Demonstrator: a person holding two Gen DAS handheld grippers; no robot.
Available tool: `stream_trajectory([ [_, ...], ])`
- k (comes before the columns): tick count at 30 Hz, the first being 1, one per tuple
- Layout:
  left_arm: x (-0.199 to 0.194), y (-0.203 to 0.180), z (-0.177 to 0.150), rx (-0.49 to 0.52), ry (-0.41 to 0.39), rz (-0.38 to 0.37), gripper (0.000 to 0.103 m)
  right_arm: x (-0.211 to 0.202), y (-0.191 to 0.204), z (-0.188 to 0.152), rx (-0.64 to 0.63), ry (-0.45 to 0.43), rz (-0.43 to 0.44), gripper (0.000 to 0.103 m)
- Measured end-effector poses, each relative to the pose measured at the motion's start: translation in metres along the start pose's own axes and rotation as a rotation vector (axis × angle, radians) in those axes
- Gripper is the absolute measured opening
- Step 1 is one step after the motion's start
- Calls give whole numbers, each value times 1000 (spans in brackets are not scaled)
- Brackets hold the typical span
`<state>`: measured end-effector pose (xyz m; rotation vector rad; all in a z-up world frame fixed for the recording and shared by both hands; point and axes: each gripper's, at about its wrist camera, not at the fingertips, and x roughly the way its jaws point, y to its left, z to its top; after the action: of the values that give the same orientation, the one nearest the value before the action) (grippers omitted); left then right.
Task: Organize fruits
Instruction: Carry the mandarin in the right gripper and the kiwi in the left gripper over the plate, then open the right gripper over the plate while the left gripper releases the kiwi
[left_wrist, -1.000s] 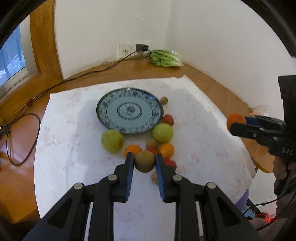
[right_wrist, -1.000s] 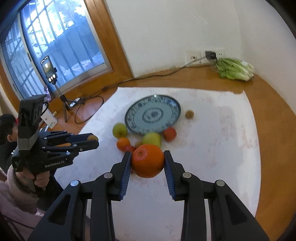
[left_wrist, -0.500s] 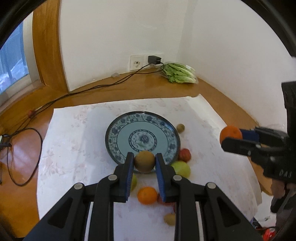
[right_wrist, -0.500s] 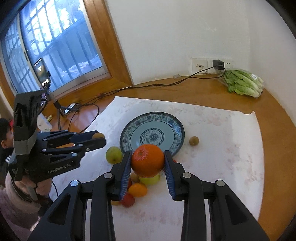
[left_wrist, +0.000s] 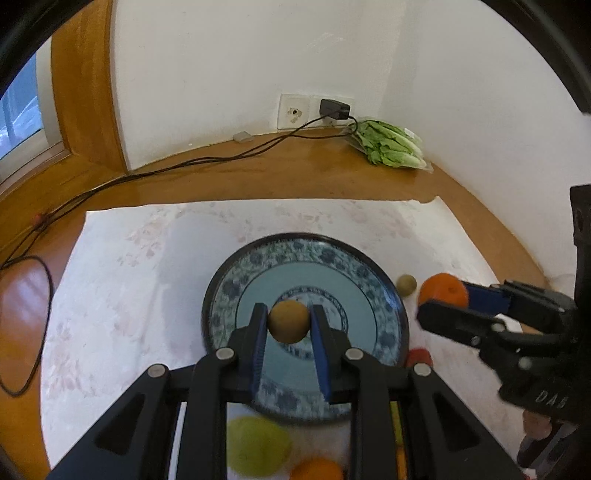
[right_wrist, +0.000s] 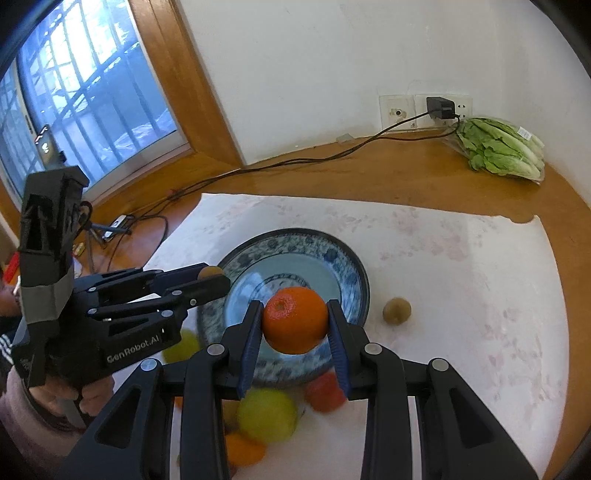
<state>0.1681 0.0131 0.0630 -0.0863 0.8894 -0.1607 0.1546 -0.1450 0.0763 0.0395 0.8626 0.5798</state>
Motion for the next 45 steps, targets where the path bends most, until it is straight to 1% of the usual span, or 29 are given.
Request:
stream_trajectory([
  [4,19,1,9,-10,31,-5,24,20,-6,9,-12,-1,-14,35],
  [8,32,2,15,-16,38,13,24,38,-8,14,-48,9,-37,35],
  [12,43,9,18,-49,45,21,24,53,-7,15,-88,22,-67,35],
  [18,58,14,17,-71,67,25,24,66,-8,17,-84,38,-63,35],
  [21,63,17,16,-87,79,31,24,71,-9,15,-72,46,-59,35],
  [23,63,19,15,-99,85,23,24,74,-11,14,-65,53,-57,35],
  [28,64,20,16,-104,97,24,24,79,-14,12,-58,66,-67,35],
  [33,66,16,17,-90,101,20,24,82,-19,10,-49,80,-79,35],
  [38,65,14,16,-78,102,29,24,81,-21,9,-39,73,-73,35],
  [39,65,14,16,-76,101,30,25,81,-21,9,-36,74,-71,35],
  [42,62,14,15,-75,94,43,34,79,-23,9,-36,67,-66,38],
  [44,60,15,15,-80,85,42,44,77,-25,8,-27,56,-54,43],
  [45,58,16,14,-86,81,41,47,75,-27,7,-17,53,-45,44],
])
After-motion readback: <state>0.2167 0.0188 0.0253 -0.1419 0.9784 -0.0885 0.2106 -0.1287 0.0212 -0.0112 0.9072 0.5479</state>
